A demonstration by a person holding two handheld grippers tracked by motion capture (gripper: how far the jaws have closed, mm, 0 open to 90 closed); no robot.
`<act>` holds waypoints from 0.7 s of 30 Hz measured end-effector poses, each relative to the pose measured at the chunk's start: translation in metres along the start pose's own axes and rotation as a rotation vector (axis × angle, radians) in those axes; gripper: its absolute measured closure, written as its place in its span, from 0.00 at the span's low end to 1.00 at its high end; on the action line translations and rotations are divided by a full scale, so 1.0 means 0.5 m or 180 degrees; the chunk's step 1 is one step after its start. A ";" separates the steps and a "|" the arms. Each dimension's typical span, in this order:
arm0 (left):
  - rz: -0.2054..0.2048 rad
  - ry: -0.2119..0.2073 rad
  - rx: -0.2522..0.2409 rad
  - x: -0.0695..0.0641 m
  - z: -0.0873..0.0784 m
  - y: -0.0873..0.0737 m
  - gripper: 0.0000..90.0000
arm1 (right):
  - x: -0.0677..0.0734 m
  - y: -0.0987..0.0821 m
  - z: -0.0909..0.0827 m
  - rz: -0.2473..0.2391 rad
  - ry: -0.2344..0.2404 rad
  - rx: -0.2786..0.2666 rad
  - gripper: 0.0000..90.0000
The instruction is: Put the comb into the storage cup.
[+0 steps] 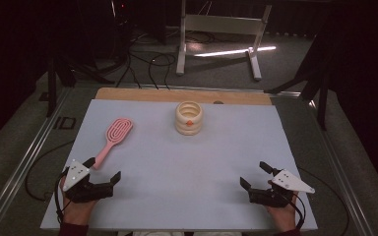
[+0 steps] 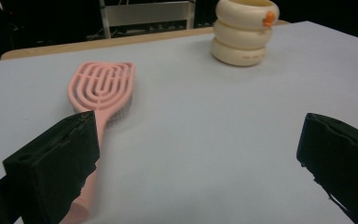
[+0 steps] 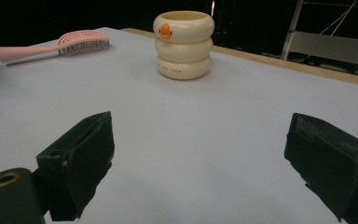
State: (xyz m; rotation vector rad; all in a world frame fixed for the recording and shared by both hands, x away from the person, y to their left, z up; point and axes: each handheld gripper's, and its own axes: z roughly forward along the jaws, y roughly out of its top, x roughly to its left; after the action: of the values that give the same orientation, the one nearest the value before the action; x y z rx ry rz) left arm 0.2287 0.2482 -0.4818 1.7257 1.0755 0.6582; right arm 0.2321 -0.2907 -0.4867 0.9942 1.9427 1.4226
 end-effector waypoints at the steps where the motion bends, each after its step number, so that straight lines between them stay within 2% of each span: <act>1: 0.0021 0.0004 -0.0007 -0.003 -0.002 -0.002 0.00 | 0.000 0.000 -0.001 -0.0001 0.0000 -0.0011 0.09; 4: 0.0049 -0.0001 -0.0013 -0.008 0.001 -0.006 0.00 | -0.002 0.000 -0.001 0.0017 0.0009 -0.0035 0.09; 10: 0.0080 0.0022 0.0073 -0.008 0.008 -0.010 0.00 | 0.001 -0.001 0.006 -0.0003 0.0025 -0.0006 0.09; 15: 0.0046 0.0036 0.0051 -0.003 0.006 -0.011 0.00 | 0.004 -0.002 0.010 -0.0021 0.0039 0.0002 0.09; 21: 0.0013 0.0038 0.0108 -0.001 0.004 -0.006 0.00 | 0.001 -0.005 0.015 0.0006 0.0030 0.0026 0.09</act>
State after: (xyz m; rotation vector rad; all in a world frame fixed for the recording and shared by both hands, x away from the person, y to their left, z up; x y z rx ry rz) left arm 0.2291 0.2472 -0.4857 1.7556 1.0973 0.6569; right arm 0.2367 -0.2866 -0.4914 0.9952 1.9562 1.4238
